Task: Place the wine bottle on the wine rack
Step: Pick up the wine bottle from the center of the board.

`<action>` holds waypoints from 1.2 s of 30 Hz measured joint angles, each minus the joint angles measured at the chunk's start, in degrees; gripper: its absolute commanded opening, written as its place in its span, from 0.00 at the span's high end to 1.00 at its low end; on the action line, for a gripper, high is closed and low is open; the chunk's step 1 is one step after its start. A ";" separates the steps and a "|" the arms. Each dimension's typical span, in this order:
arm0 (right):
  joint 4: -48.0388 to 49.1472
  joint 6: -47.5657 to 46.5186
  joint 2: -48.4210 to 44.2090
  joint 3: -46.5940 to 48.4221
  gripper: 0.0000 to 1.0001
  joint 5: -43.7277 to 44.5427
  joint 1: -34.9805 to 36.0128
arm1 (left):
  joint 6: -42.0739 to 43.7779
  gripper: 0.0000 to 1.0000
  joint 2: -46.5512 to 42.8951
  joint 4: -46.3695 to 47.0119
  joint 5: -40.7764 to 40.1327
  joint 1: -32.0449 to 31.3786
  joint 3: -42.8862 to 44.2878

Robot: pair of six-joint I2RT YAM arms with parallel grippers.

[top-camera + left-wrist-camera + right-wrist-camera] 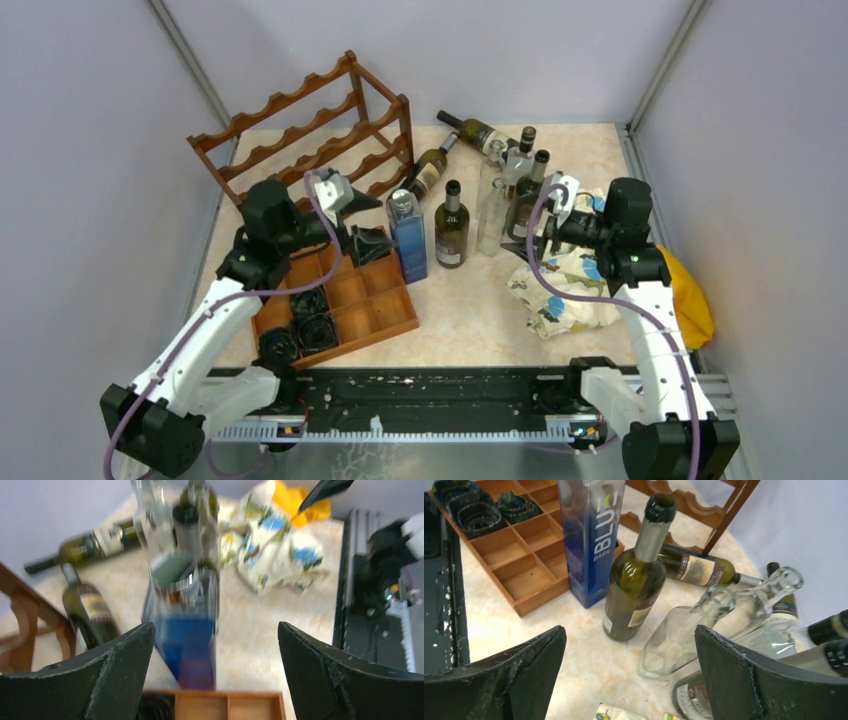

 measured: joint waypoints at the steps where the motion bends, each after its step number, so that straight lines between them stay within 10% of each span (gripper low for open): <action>1: -0.55 -0.85 -0.37 -0.98 0.02 -0.11 0.02 | 1.55 0.02 -0.55 -0.17 -0.81 -0.07 -2.23; 23: -0.42 -3.85 -1.36 -7.32 0.02 -0.68 4.02 | -2.27 0.02 8.79 29.38 -9.35 -2.78 -23.37; 36: 2.19 -2.36 -1.33 -8.48 0.02 -0.02 5.53 | -2.49 0.32 18.01 38.66 -8.07 -3.32 -23.34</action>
